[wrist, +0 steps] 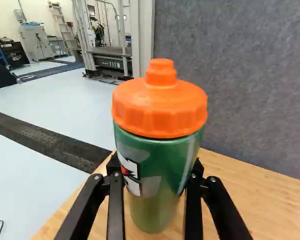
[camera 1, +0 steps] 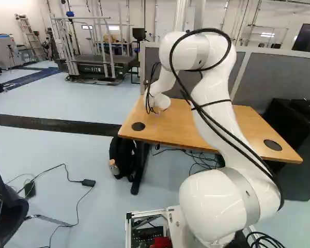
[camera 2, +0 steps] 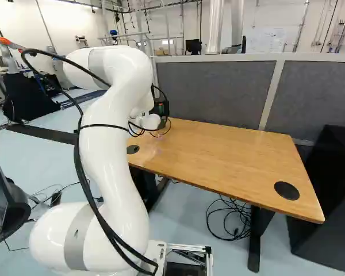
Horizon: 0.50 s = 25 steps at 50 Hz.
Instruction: Pick up the green bottle from the table
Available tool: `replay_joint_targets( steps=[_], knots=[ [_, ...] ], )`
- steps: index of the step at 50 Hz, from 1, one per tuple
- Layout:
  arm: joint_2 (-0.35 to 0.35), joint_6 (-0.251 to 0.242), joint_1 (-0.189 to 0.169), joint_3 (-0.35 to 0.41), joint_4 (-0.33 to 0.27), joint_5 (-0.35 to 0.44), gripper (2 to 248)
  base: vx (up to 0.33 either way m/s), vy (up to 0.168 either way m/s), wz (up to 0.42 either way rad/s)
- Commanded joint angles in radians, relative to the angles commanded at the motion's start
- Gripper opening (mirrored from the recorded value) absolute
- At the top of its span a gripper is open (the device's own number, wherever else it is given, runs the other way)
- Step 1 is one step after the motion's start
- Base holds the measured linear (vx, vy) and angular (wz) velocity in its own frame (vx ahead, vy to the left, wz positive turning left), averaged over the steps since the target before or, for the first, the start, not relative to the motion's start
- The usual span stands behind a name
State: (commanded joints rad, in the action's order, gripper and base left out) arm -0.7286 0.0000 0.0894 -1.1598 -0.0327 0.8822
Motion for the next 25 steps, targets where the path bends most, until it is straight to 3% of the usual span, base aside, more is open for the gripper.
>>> replay_joint_targets(
  steps=[25],
  knots=[
    [0.166,0.000,-0.010,0.168,0.000,0.000,108,0.000,0.000,0.000]
  ],
)
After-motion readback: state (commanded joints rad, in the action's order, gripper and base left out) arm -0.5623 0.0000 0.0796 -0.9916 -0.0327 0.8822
